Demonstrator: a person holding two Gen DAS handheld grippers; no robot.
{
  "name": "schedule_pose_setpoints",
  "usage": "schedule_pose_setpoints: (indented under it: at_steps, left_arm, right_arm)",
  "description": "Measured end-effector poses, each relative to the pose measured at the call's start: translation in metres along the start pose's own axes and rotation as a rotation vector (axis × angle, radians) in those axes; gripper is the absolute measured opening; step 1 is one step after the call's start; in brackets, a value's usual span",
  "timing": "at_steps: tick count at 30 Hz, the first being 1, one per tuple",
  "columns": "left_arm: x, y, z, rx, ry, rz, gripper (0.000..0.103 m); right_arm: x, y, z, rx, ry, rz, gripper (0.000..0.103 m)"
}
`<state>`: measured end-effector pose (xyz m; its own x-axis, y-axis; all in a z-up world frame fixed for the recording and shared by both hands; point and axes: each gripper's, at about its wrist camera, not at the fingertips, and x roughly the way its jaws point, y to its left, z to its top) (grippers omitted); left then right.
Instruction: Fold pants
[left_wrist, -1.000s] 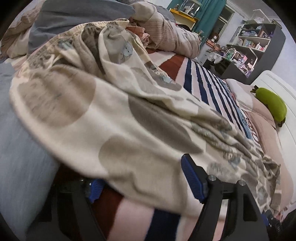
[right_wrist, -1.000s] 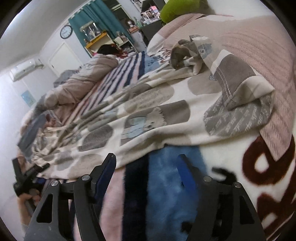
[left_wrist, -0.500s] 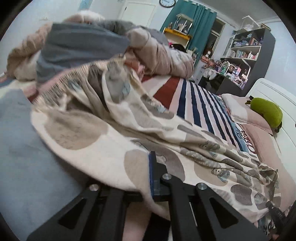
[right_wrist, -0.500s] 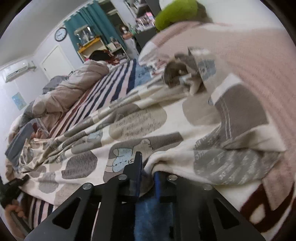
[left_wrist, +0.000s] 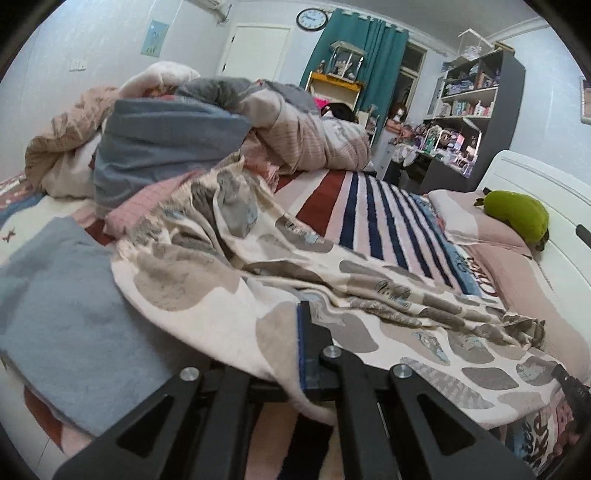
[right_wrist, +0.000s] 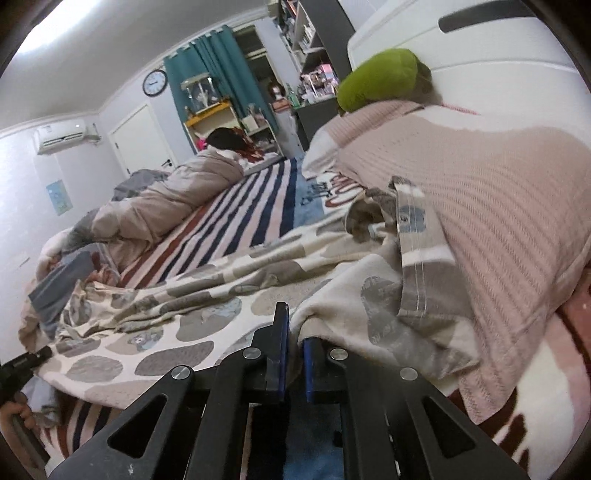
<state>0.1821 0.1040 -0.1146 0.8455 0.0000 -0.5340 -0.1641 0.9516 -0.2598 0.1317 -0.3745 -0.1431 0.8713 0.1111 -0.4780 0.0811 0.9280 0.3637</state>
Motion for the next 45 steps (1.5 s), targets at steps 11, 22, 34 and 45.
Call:
schedule_pose_setpoints:
  at_steps: [11, 22, 34, 45]
  left_arm:
    - [0.006, -0.006, 0.037, 0.052, -0.031, -0.031, 0.0]
    - [0.124, -0.039, 0.095, 0.21, 0.036, 0.059, 0.0]
    - [0.218, -0.064, 0.124, 0.312, 0.065, 0.171, 0.002]
    - [0.211, -0.086, 0.113, 0.543, 0.2, 0.126, 0.08]
  right_arm:
    - [0.015, 0.02, 0.05, -0.124, -0.056, 0.063, 0.001]
    - [0.125, 0.039, 0.105, -0.27, 0.032, 0.027, 0.001]
    - [0.218, 0.046, 0.122, -0.359, 0.091, -0.073, 0.002]
    - [0.256, 0.065, 0.101, -0.483, 0.321, 0.01, 0.056]
